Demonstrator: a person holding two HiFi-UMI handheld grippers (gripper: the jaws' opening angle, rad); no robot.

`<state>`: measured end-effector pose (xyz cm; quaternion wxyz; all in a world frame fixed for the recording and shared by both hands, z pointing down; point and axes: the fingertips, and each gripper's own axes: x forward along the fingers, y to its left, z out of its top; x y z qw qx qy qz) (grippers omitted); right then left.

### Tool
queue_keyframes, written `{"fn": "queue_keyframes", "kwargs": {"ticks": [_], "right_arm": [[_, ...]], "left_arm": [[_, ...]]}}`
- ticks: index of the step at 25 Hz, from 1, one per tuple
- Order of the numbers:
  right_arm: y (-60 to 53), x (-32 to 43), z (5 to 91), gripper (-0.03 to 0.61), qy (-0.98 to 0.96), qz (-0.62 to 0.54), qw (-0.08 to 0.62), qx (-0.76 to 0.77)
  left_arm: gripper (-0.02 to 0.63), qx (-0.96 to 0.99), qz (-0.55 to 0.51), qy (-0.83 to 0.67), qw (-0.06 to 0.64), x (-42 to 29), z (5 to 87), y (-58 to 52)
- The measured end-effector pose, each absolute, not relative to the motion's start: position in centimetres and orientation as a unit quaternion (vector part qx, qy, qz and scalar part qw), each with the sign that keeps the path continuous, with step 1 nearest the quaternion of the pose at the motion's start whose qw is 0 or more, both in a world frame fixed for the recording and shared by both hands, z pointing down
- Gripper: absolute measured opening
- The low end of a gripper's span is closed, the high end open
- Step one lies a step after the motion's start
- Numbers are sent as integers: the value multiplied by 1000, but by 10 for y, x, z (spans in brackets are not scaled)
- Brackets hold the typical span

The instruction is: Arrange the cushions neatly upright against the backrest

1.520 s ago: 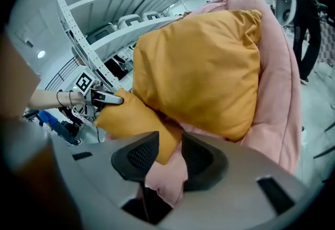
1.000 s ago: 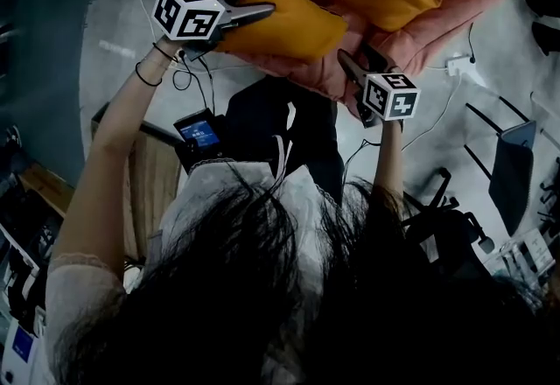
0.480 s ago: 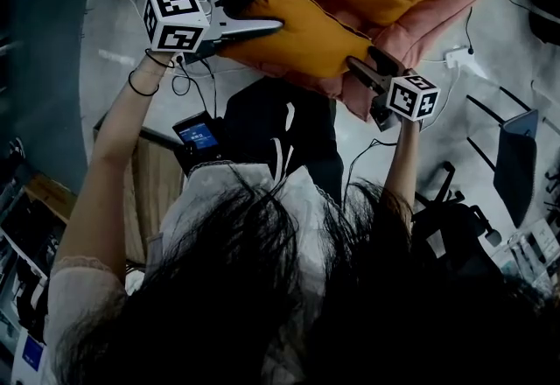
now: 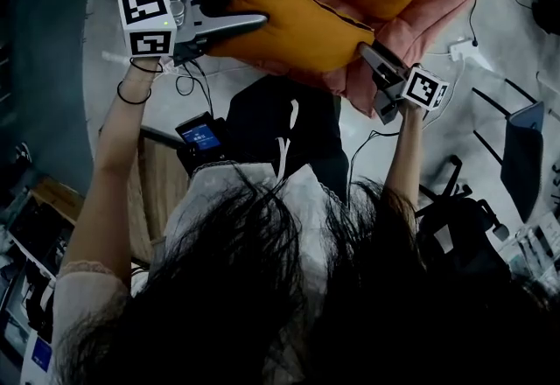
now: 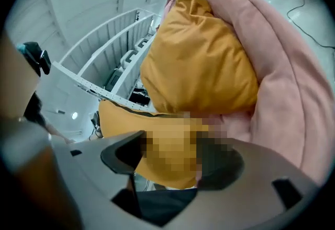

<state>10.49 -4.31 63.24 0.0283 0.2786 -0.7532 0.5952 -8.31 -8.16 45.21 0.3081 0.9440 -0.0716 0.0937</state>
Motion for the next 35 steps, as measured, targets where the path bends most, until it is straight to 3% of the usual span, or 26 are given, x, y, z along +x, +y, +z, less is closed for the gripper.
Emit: {"fn": "queue_keyframes", "kwargs": {"ticks": [4, 10, 16, 26, 29, 35], "right_arm": [[-54, 108, 634, 227, -759, 568, 46, 315], [-67, 141, 632, 164, -737, 525, 74, 419], [-77, 167, 641, 149, -737, 456, 145, 477], [-98, 125, 675, 143, -756, 414, 247, 443], [-97, 111, 687, 133, -767, 398, 287, 414], [-87, 113, 743, 129, -737, 404, 386, 379]], "left_arm": [[196, 931, 87, -94, 342, -88, 477, -98], [201, 902, 64, -152, 398, -89, 536, -123], [247, 875, 156, -196, 415, -83, 615, -124], [245, 772, 323, -315, 447, -139, 719, -136], [212, 727, 383, -366, 437, -162, 745, -135], [204, 693, 409, -390, 449, -162, 764, -136]]}}
